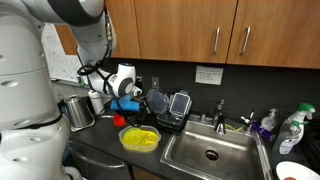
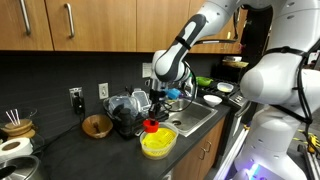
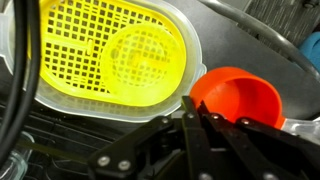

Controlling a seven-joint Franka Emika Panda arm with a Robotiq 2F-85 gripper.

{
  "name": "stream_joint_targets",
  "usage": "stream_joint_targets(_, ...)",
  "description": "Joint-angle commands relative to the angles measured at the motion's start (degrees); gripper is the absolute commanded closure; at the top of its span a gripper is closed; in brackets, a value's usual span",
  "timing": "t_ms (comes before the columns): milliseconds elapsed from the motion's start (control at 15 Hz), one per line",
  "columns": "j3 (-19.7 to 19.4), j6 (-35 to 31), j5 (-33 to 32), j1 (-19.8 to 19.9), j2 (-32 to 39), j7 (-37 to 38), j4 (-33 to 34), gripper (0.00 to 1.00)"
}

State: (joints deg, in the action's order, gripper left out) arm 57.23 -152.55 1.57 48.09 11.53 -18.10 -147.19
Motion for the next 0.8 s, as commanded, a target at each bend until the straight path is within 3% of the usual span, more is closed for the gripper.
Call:
stream_joint_targets(0,-0.1,0.9,1.3,0.0,-4.2,5.4,-2.7,0.99)
stream_joint_targets(400,-0.7,3.4,0.9,0.0,-8.1,15.0,-4.9,0.99)
stream_joint_targets(733,-1.4,5.3,0.1,0.3,-8.5,17.9,-4.6,0.99)
